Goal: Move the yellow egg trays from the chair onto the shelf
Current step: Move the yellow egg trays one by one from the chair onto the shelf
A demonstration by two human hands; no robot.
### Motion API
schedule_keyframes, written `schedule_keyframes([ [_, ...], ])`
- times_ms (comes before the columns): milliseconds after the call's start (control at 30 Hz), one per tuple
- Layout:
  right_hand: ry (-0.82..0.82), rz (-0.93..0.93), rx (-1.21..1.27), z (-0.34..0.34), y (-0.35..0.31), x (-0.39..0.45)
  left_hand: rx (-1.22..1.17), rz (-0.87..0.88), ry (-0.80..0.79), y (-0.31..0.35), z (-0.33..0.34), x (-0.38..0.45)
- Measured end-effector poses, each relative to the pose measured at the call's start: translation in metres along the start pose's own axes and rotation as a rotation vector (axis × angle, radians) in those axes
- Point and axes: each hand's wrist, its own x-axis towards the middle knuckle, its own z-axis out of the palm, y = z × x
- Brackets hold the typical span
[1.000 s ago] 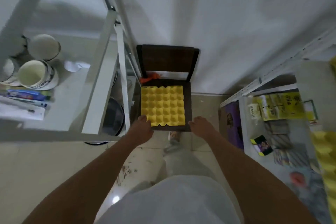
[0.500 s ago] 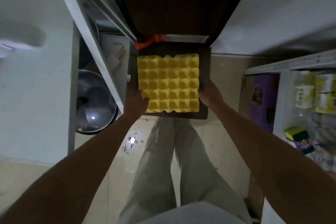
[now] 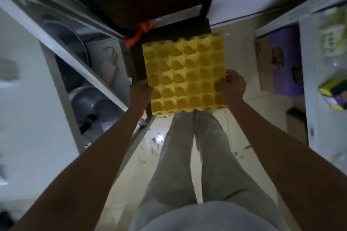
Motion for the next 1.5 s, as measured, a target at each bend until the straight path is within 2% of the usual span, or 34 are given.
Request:
schedule_keyframes([
  [200, 0.285, 0.159, 0.252, -0.127, 0.040, -0.093, 0.322, 0.424, 0.005, 0.094, 0.024, -0.089],
  [333, 0.538, 0.224, 0.506, -0.218, 0.073, -0.225, 0.400, 0.760, 0.000, 0.138, 0.043, -0.203],
  [467, 0.802, 0.340, 0.654, -0.285, 0.126, -0.369, 0.563, 1.107, -0.181, 0.167, 0.073, -0.322],
  [533, 0.949, 0.419, 0.706, -0.308, 0.162, -0.434, 0.635, 1.328, -0.286, 0.170, 0.108, -0.387],
  [633, 1.122, 0.546, 0.736, -0.321, 0.223, -0.518, 0.654, 1.512, -0.483, 0.150, 0.170, -0.481],
  [733, 1.187, 0.673, 0.797, -0.318, 0.284, -0.579, 0.669, 1.513, -0.625, 0.105, 0.227, -0.554],
  [833, 1.128, 0.759, 0.891, -0.322, 0.343, -0.621, 0.761, 1.428, -0.668, 0.050, 0.268, -0.602],
  [933, 1.077, 0.762, 0.877, -0.334, 0.390, -0.645, 0.670, 1.253, -0.794, 0.009, 0.293, -0.632],
  [1033, 1.050, 0.734, 0.859, -0.350, 0.425, -0.650, 0.569, 1.203, -0.822, -0.008, 0.309, -0.656],
  [1233, 1.096, 0.572, 0.908, -0.400, 0.459, -0.599, 0.480, 1.313, -0.734, 0.028, 0.343, -0.676],
  [1400, 1.077, 0.517, 0.907, -0.451, 0.472, -0.524, 0.608, 1.335, -0.658, 0.085, 0.392, -0.662],
  [1500, 1.074, 0.566, 0.918, -0.472, 0.480, -0.490, 0.695, 1.350, -0.614, 0.118, 0.424, -0.651],
])
